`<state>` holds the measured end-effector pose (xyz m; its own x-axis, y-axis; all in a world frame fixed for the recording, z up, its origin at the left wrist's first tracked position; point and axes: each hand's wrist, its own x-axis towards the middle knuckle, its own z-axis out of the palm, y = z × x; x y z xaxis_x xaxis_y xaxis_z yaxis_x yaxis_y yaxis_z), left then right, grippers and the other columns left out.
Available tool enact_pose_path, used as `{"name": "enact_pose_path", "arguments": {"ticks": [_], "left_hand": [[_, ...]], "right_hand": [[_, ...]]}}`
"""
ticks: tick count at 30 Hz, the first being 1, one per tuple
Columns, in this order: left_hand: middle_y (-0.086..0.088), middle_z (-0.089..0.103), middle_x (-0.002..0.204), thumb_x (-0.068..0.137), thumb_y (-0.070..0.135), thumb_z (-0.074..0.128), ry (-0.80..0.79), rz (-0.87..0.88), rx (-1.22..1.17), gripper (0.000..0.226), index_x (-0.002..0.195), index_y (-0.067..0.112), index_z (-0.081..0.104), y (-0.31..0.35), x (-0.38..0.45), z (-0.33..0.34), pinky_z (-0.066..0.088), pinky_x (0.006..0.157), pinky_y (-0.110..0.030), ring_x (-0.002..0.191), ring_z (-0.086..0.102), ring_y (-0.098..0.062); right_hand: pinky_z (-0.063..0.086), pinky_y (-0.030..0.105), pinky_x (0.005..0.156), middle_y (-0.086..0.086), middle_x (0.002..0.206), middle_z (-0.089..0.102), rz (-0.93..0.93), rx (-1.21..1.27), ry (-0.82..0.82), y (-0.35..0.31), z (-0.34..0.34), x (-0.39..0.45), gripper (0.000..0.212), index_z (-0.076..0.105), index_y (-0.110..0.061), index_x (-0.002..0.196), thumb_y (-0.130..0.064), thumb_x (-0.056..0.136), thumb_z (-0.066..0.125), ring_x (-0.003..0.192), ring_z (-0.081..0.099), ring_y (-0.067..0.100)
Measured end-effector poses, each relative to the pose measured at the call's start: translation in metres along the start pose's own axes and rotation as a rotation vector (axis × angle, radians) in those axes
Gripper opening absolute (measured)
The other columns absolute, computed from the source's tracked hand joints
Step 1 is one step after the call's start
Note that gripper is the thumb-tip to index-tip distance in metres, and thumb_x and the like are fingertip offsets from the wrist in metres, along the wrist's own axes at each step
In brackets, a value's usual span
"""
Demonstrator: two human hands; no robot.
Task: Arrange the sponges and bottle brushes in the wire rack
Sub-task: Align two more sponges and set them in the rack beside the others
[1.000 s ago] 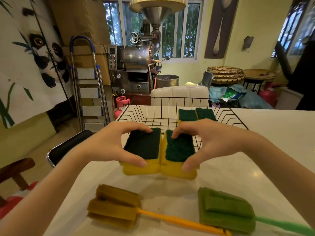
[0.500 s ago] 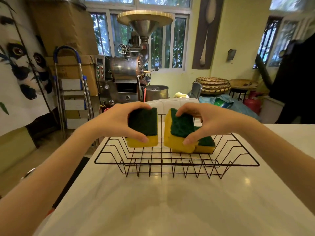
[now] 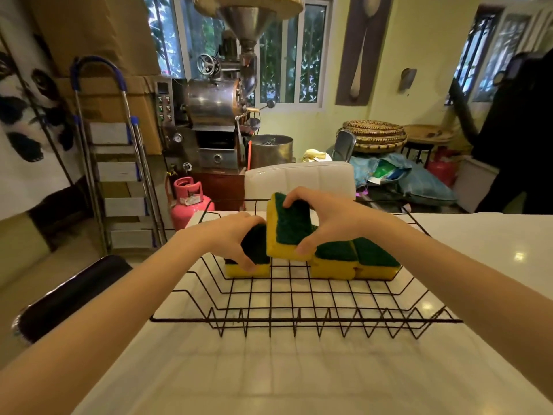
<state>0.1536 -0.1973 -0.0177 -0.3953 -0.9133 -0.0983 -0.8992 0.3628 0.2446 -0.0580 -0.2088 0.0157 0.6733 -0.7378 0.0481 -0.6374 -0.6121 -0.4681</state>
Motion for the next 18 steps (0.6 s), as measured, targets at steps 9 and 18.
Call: {"name": "enact_pose_path", "arguments": {"ticks": [9,18], "left_hand": [[-0.005,0.047,0.131,0.066,0.031,0.075,-0.1,-0.083,0.107,0.082,0.134,0.019,0.031,-0.002,0.005,0.0,0.04,0.098,-0.038,0.117,0.045,-0.023],[-0.006,0.047,0.131,0.068,0.026,0.074,-0.115,-0.086,0.079,0.079,0.134,0.018,0.031,0.0,0.008,0.001,0.041,0.095,-0.035,0.116,0.045,-0.023]], "right_hand": [[0.043,0.041,0.1,0.002,0.133,0.043,0.086,-0.037,-0.11,0.018,0.016,0.02,0.077,0.038,-0.025,0.125,-0.031,0.062,0.081,0.121,0.042,0.023],[0.044,0.031,0.086,0.006,0.128,0.045,0.107,-0.144,-0.188,0.018,0.028,0.026,0.076,0.035,-0.022,0.129,-0.027,0.066,0.078,0.107,0.046,0.02]]}}
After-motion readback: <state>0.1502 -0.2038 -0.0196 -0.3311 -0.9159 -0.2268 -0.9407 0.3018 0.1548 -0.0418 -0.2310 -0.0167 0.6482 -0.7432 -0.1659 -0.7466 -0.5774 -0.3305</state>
